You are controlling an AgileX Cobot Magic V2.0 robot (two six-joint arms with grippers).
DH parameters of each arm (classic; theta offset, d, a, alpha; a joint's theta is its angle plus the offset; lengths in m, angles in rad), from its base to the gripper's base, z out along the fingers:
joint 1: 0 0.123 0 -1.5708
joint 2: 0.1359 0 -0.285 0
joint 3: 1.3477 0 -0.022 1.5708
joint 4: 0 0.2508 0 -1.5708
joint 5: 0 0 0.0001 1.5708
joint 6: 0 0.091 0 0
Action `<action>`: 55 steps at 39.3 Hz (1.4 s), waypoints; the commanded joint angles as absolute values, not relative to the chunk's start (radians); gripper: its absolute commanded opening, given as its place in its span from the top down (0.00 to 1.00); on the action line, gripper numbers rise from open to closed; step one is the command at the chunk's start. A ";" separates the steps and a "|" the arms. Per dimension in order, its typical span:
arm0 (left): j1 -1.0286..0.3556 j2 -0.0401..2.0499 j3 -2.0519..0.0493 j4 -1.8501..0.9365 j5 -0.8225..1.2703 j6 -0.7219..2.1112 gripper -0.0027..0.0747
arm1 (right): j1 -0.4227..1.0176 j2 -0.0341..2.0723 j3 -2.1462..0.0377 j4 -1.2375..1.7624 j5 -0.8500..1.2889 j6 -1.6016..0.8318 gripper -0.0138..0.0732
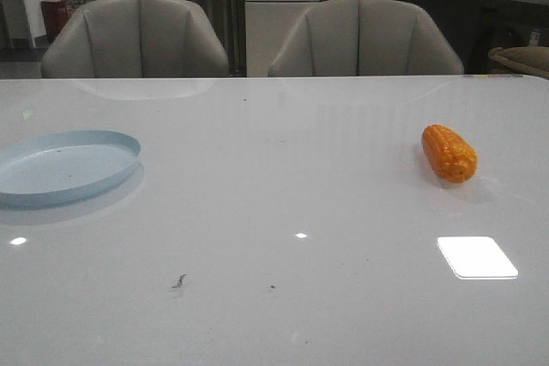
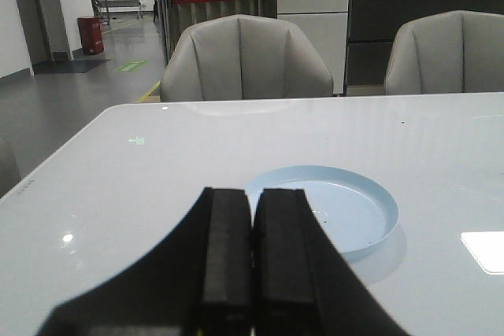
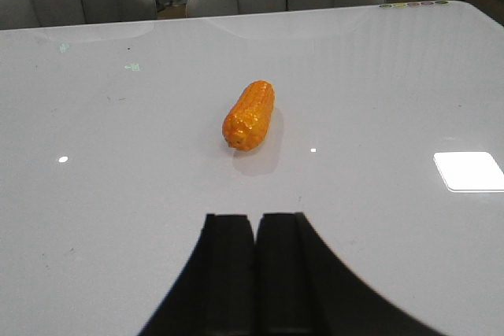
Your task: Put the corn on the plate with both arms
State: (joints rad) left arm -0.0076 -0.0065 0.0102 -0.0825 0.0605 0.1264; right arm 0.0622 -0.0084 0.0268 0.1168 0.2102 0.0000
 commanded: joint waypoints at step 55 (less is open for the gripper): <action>-0.005 -0.026 0.015 -0.088 -0.309 0.115 0.84 | 0.056 -0.034 -0.004 0.127 -0.180 0.009 0.80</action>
